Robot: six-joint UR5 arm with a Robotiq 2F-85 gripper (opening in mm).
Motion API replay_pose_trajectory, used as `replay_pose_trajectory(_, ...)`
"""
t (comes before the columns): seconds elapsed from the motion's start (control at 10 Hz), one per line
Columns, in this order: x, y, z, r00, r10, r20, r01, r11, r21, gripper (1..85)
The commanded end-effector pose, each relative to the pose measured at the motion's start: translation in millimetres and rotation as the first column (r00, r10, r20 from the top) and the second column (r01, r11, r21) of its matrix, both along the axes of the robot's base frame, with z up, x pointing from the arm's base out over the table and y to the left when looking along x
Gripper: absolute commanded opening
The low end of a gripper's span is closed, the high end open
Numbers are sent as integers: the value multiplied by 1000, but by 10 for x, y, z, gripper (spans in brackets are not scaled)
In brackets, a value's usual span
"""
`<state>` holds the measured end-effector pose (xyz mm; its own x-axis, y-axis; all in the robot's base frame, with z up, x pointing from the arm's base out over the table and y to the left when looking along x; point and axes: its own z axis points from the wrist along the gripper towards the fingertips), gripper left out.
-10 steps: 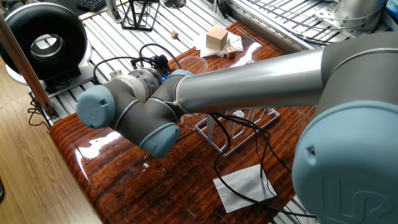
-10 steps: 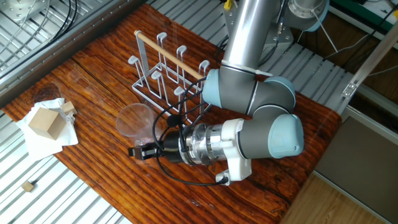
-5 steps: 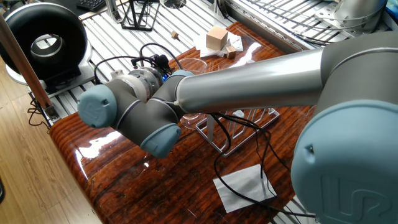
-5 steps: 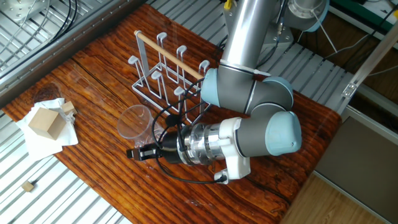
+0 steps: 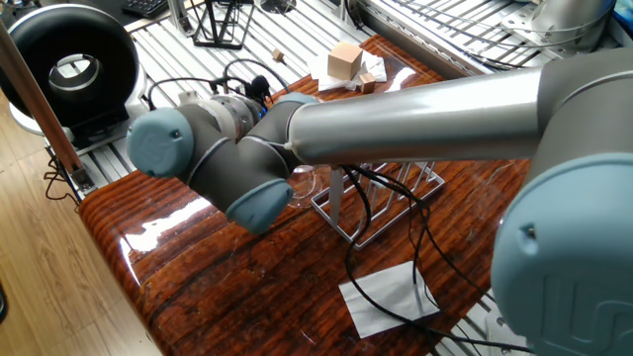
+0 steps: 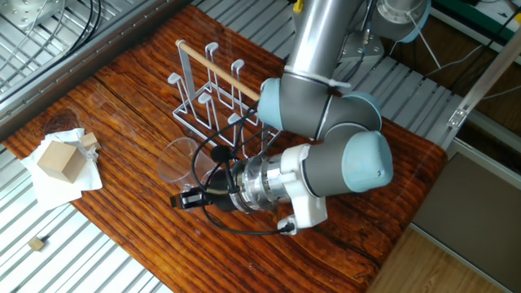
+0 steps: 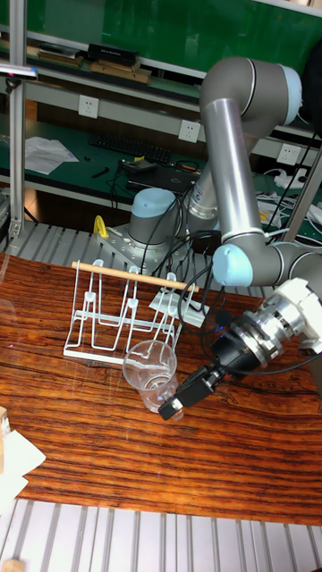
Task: Put the cup on the cup rack
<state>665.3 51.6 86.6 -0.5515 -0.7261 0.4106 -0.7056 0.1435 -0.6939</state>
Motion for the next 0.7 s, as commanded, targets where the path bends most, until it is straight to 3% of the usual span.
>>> replay_pose_trajectory(0.0,52,60,124,1000,23,10,-23,1000,4,10)
replay_pose_trajectory(0.1,60,72,122,999,34,7,-34,999,10,10)
replay_pose_trajectory(0.3,86,120,119,999,53,-2,-53,997,60,10)
replay_pose_trajectory(0.5,81,156,245,997,68,-34,-63,989,135,10)
replay_pose_trajectory(0.6,65,190,233,997,67,-41,-58,979,194,10)
